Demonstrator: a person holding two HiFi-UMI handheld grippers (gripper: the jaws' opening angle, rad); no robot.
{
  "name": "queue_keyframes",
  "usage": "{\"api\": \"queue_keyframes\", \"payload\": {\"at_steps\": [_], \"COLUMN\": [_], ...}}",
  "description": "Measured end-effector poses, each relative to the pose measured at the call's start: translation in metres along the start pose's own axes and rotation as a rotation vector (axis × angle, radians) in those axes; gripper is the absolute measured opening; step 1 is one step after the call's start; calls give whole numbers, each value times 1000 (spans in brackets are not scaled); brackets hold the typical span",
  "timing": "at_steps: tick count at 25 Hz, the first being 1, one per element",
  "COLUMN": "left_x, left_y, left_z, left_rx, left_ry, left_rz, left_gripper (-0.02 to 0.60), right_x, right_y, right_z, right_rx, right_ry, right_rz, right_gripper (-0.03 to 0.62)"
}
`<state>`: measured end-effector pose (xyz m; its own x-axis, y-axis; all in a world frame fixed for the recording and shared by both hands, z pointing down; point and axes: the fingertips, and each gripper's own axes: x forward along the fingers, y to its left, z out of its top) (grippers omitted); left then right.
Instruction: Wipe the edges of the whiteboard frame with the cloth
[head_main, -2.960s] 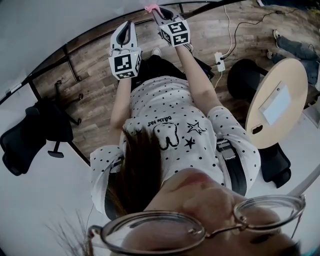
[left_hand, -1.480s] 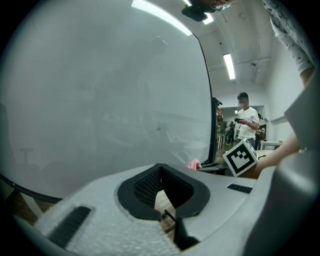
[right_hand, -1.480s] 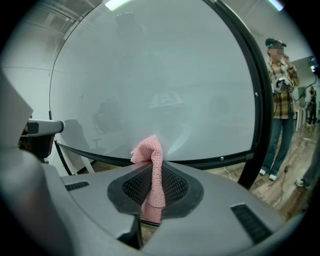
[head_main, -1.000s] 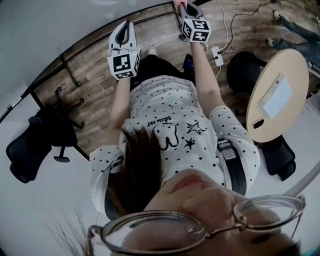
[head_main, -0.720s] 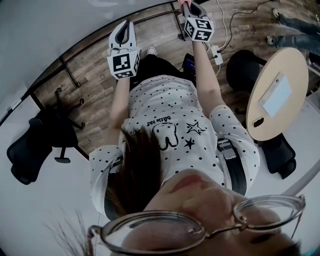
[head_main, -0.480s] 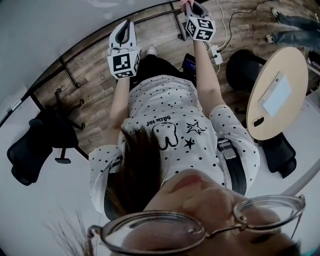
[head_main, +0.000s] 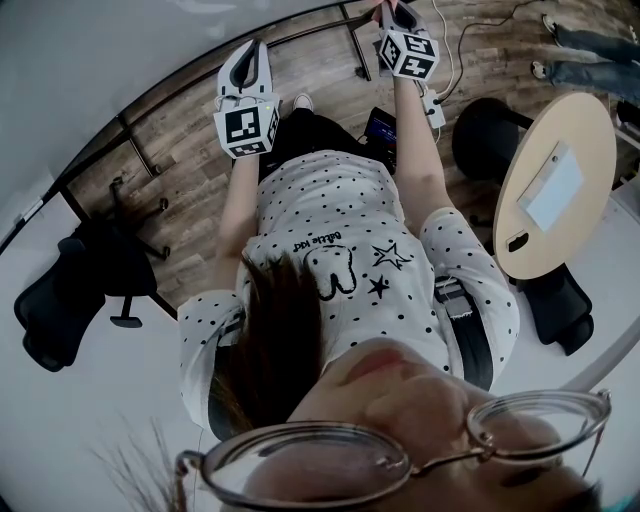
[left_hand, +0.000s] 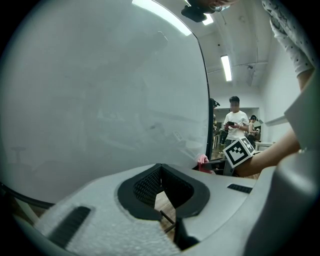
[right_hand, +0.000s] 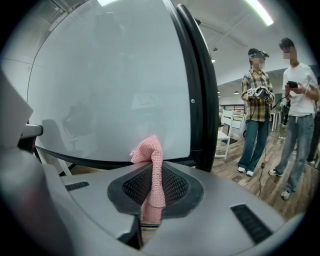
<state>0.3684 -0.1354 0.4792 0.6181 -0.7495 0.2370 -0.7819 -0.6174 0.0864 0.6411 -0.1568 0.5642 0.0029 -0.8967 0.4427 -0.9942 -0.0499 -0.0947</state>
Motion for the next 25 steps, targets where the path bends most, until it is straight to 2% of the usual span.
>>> {"api": "queue_keyframes", "payload": {"at_steps": [6, 13, 17, 25], "left_x": [-4, -8, -13, -46], "left_y": [2, 5, 7, 11], "left_z": [1, 4, 3, 29], "left_rx": [0, -1, -8, 12], "left_ry": [-6, -16, -25, -93], "left_rz": [9, 17, 16, -2], "left_gripper": [17, 17, 17, 17], "right_x": [-3, -2, -12, -80], "right_y": [-27, -30, -22, 27], "right_z": [4, 3, 5, 49], "right_rx": [34, 11, -10, -38], "right_ry": [-6, 25, 36, -115], "right_rz": [-62, -74, -52, -5], "right_gripper": [32, 32, 32, 35]}}
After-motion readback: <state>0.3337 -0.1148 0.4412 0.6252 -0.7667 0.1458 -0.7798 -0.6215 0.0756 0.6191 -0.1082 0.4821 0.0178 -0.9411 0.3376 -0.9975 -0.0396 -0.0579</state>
